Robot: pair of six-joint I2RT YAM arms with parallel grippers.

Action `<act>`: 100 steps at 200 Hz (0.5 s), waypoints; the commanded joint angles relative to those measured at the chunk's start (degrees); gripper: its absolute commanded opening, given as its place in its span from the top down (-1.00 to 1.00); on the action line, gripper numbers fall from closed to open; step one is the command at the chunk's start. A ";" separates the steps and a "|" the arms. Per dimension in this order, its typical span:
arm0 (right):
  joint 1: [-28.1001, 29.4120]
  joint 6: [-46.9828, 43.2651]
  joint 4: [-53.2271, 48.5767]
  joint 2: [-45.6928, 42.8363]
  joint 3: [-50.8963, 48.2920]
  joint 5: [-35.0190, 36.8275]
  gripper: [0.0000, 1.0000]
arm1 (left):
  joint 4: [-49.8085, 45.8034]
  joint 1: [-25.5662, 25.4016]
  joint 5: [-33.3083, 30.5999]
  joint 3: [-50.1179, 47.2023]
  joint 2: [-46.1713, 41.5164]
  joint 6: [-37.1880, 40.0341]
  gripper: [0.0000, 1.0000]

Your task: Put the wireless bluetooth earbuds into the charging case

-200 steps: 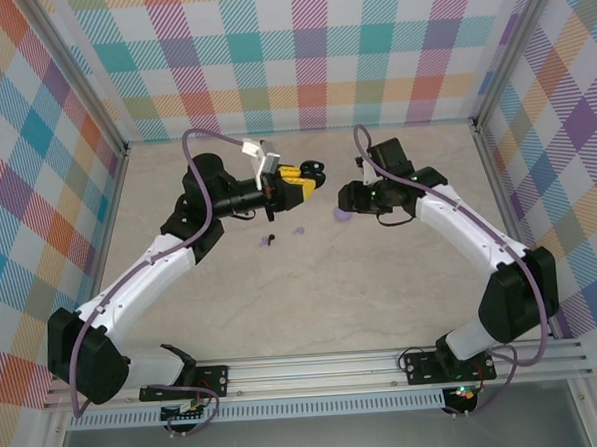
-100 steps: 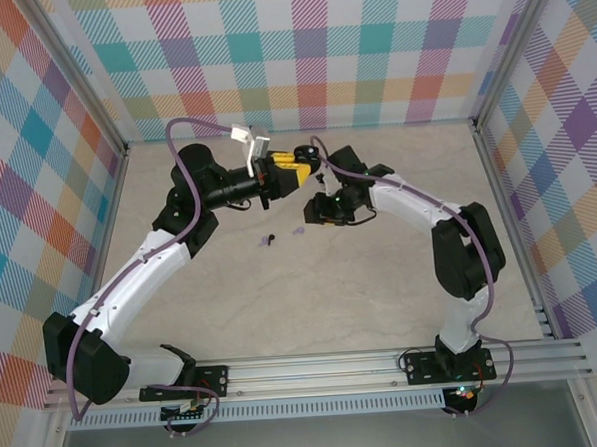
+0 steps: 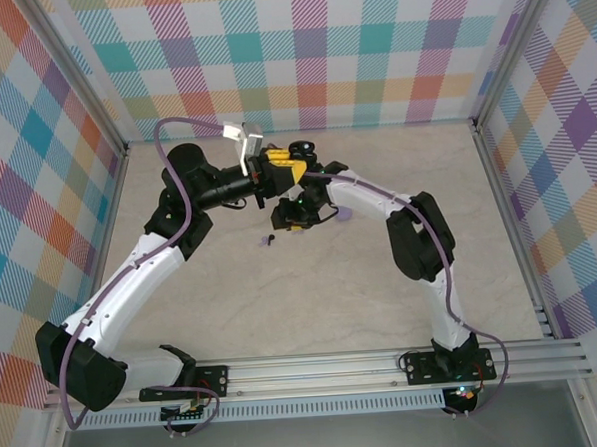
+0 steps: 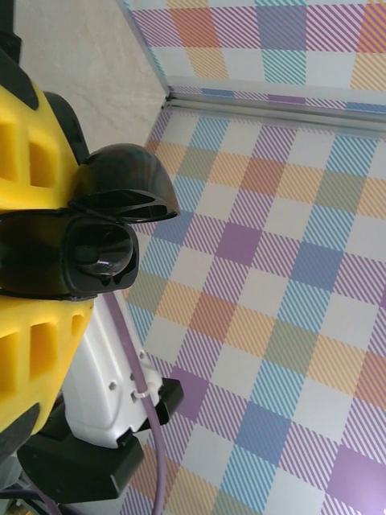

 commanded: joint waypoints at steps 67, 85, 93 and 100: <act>3.20 3.87 -11.63 10.90 14.17 5.88 0.24 | -1.15 0.66 -0.64 1.98 -1.69 0.33 0.83; 3.55 4.23 -12.14 12.52 16.27 5.88 0.25 | -1.43 0.65 -0.64 1.83 -1.69 0.34 0.83; 3.69 4.31 -12.55 13.24 17.23 5.87 0.25 | -1.56 0.65 -0.66 1.92 -1.67 0.47 0.82; 3.82 4.39 -12.91 13.87 18.17 6.05 0.25 | -1.75 0.65 -0.66 1.90 -1.73 0.60 0.83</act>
